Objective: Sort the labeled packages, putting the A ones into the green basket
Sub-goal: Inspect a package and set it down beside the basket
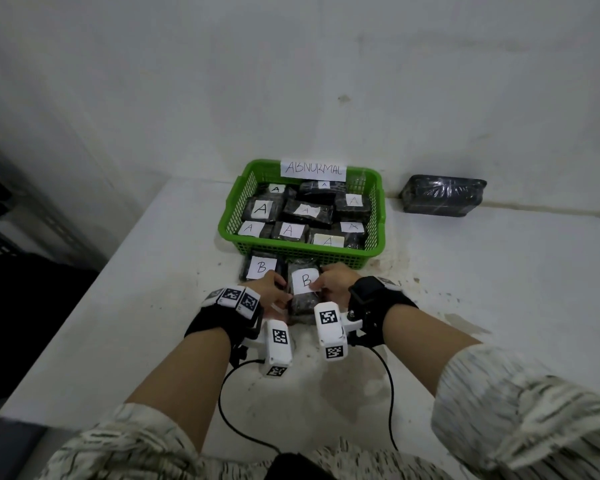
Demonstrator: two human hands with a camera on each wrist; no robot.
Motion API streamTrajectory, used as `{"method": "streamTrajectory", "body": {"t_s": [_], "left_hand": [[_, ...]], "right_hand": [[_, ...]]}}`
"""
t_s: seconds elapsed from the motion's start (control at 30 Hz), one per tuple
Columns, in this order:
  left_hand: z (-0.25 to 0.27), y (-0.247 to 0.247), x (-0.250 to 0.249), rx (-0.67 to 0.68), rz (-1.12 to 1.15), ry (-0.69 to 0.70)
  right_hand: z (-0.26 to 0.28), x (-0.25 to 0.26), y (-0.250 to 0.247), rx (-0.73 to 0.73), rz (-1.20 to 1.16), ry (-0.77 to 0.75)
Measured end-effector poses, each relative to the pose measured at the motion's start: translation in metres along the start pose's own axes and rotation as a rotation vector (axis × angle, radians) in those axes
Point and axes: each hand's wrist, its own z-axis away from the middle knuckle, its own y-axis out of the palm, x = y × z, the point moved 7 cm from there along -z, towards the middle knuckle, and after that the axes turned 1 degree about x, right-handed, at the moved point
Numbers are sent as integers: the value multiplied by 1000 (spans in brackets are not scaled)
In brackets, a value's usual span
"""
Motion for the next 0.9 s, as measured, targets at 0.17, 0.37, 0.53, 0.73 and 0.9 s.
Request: {"method": "streamTrajectory", "body": {"t_s": [0.17,0.37,0.53,0.73,0.9], "left_hand": [[3,-2,-10,-5,-105,16],[10,-9,-47,-139,-183,128],[2,17,-99,-176,-202,293],[-11,58,-162,-328,-297,407],[-27,79,-195,-492,-310,397]], "right_hand": [[3,1,2,11,35,-31],[12,-7,-26,-77,74,-59],[21,-35,-89,-197,182,31],[21,-48,-166,-356,304,50],[13,-28,-215,-469,523,-21]]}}
